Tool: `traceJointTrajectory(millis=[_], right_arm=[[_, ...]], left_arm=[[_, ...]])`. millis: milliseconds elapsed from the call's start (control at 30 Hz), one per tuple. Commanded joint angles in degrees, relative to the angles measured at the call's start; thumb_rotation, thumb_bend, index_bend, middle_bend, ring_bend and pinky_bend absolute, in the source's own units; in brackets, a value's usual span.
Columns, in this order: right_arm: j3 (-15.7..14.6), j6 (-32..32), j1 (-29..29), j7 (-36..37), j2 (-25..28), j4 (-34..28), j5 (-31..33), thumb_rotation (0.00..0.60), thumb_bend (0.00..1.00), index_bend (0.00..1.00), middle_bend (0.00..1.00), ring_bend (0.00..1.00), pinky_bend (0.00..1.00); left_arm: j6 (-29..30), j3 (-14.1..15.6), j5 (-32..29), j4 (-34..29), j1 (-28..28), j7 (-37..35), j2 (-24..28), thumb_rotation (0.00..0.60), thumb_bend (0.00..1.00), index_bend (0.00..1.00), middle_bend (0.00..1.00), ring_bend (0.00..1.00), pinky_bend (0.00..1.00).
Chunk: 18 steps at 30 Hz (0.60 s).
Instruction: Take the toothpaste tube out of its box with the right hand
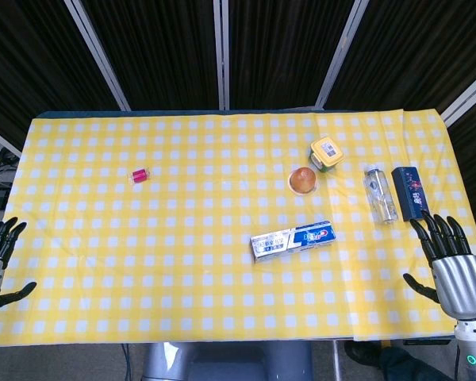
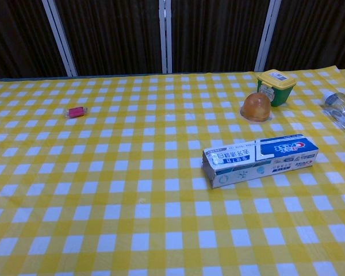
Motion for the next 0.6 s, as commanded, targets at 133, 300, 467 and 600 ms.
traceJointTrajectory(millis=[133, 300, 467, 600], right_arm=[[-0.17, -1.35, -0.06, 1.66, 0.44, -0.71, -0.73, 0.600, 0.00, 0.00, 0.00, 0.00, 0.00], [-0.54, -8.96, 3.75, 3.17, 0.94, -1.97, -1.47, 0.600, 0.00, 0.00, 0.00, 0.00, 0.00], [1.71, -22.71, 12.48, 3.22, 1.99, -2.55, -0.07, 0.600, 0.00, 0.00, 0.00, 0.00, 0.00], [3.27, -33.64, 19.04, 4.25, 0.78, -2.60, 2.26, 0.600, 0.00, 0.00, 0.00, 0.00, 0.00]], left_arm=[[0.90, 0.54, 1.16, -0.43, 0.56, -0.04, 0.32, 0.600, 0.00, 0.00, 0.00, 0.00, 0.00], [0.75, 0.63, 1.19, -0.54, 0.59, 0.19, 0.29, 0.600, 0.00, 0.00, 0.00, 0.00, 0.00], [-0.56, 0.29, 0.17, -0.53, -0.04, 1.09, -0.12, 0.600, 0.00, 0.00, 0.00, 0.00, 0.00], [-1.63, -0.23, -1.31, -0.27, -0.55, 1.54, -0.44, 0.600, 0.00, 0.00, 0.00, 0.00, 0.00]])
